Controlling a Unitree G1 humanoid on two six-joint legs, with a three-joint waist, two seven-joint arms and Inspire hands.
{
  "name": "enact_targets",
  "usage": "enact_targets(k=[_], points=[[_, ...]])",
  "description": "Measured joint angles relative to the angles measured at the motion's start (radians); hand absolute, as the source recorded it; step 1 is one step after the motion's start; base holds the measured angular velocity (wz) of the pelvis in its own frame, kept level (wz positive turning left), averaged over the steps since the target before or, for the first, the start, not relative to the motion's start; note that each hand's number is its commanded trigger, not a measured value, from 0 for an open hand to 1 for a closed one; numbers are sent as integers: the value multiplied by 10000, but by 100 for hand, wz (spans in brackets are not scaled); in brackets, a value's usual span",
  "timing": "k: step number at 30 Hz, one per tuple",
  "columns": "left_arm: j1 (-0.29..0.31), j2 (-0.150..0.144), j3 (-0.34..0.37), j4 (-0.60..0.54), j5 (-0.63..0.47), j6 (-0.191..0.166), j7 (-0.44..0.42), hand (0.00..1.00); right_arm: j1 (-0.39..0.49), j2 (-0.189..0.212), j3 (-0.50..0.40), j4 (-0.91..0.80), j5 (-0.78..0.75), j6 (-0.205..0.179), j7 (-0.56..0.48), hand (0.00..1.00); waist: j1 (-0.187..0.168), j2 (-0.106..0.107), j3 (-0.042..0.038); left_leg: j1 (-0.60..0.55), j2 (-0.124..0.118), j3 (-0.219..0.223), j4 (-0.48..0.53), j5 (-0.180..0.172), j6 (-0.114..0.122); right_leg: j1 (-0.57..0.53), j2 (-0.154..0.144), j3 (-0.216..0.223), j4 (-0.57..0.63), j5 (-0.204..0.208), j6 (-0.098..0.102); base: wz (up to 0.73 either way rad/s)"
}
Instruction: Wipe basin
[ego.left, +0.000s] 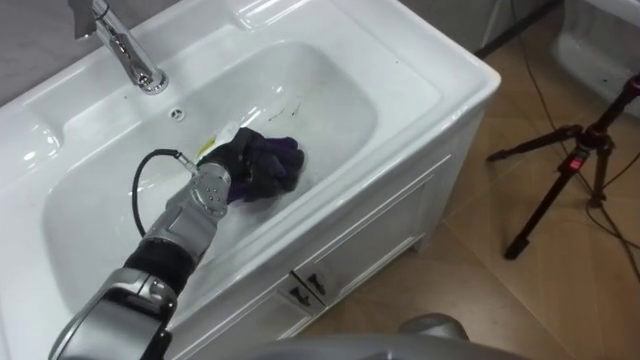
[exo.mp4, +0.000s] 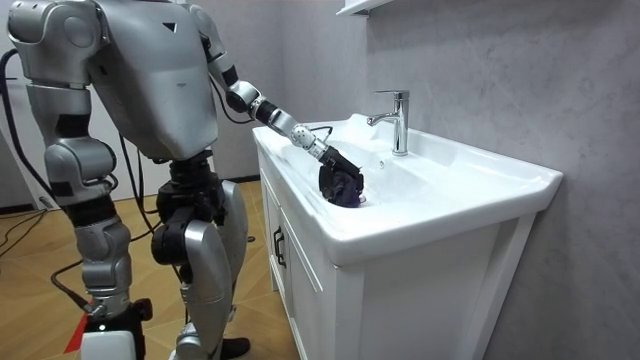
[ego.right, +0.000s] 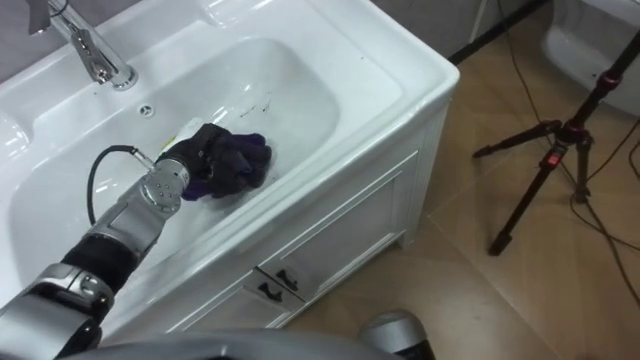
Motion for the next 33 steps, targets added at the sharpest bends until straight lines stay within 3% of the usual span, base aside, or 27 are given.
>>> enact_targets(k=[6, 19, 27, 29, 33], points=[[-286, -16, -239, 33, 14, 26, -139, 100, 122, -35, -10, 26, -45, 9, -11, 0, -114, -61, 48, 9, 4, 53, 6, -1, 0, 23, 11, 41, -22, 1, 2, -1], [-1052, -233, -234, 4, 91, 80, -191, 100, 188, -12, -128, 211, -172, 15, 78, 0, -631, 117, 47, -3, 64, 272, -31, -6, -5, -76, 101, 330, 8, 82, -36, -7], [-1049, -195, -186, 380, 100, 160, -18, 100, 180, 169, -145, 377, -122, 241, 35, 0, -413, 121, 46, 141, 173, 496, -27, -40, -66, -77, 259, 732, 27, 129, -106, -14], [-1050, -195, 58, 545, 101, 159, 35, 100, 177, 207, -219, 399, -91, 240, -16, 0, -389, 124, 44, 150, 201, 525, -12, -59, -99, -94, 293, 796, 35, 133, -113, -10], [-1055, -87, 1200, 1100, -581, 345, 163, 100, 400, 223, -865, 268, 345, 255, -166, 0, -369, 127, 19, 145, 220, 587, 68, -89, -148, -90, 351, 865, 31, 152, -144, -5]])
